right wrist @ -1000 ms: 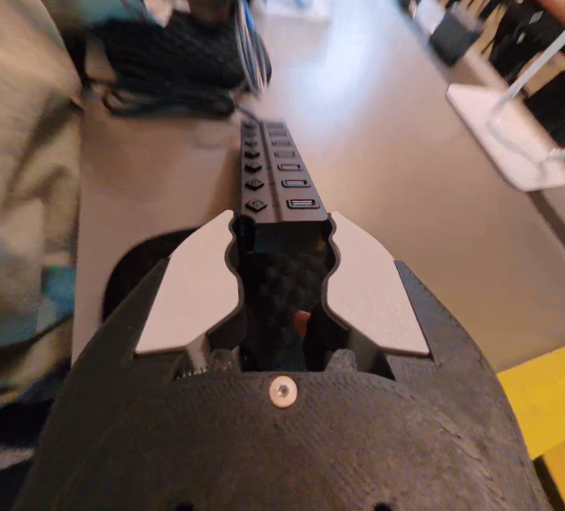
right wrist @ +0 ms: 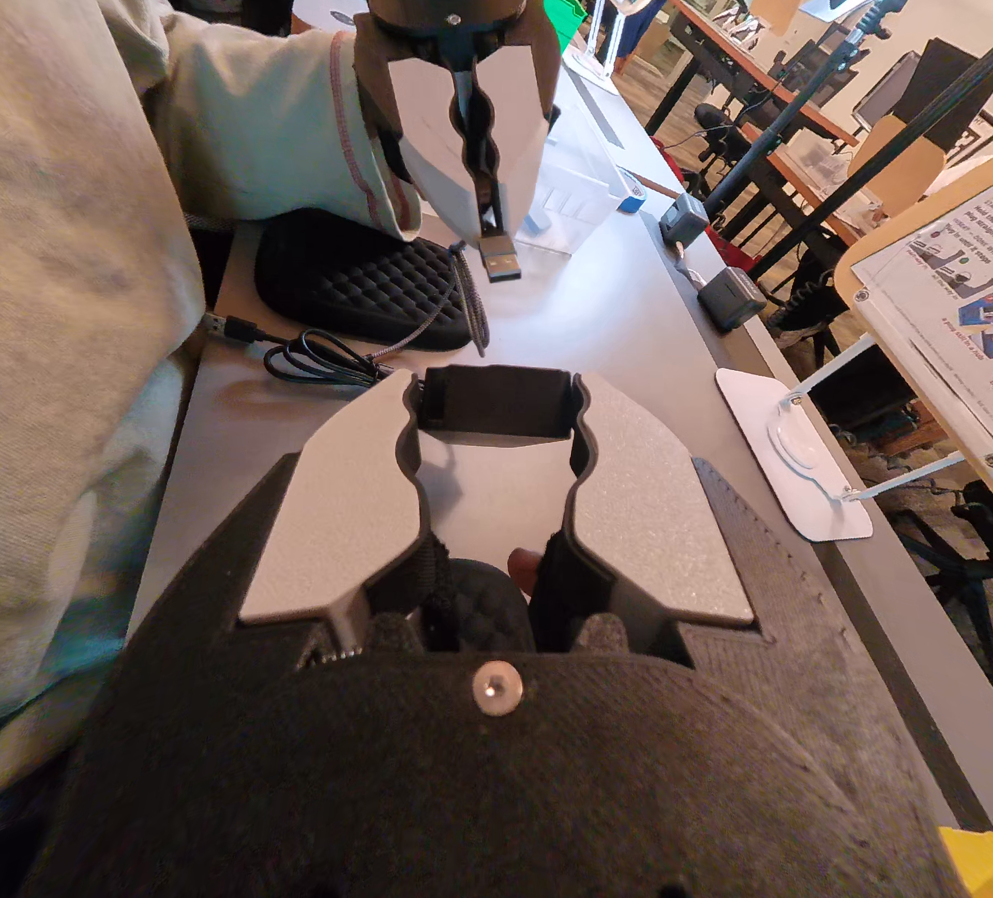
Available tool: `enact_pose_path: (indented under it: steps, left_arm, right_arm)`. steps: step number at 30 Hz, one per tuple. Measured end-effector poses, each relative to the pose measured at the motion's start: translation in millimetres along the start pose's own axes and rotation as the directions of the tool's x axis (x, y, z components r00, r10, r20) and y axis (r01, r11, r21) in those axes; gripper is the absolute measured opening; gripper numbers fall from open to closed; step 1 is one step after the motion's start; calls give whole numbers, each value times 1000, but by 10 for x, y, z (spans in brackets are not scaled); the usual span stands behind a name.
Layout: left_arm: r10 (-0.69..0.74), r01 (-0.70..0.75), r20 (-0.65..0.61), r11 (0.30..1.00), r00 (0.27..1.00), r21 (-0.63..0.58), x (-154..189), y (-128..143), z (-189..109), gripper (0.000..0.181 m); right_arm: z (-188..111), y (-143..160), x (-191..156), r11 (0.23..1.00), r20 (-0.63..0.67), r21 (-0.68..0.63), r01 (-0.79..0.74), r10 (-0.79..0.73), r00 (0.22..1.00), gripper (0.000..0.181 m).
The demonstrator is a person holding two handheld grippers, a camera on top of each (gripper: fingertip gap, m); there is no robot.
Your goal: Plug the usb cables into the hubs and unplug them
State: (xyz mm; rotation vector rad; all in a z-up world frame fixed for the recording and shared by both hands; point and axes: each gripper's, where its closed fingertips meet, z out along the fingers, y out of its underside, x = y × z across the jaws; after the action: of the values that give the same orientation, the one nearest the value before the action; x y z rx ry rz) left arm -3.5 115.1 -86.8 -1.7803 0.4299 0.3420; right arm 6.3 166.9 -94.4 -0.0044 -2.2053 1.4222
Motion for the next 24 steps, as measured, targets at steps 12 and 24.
enact_pose_path:
  steps: [12,24]
  left_arm:
    - [181,-187,-50,964,982,-191,-62,-68,212,6]
    - [177,-184,-55,897,983,-401,-93,28,197,6]
  right_arm:
    - [115,-106,-22,997,43,-48,63,-61,997,54]
    - [148,-102,5,996,38,-74,44,-41,998,54]
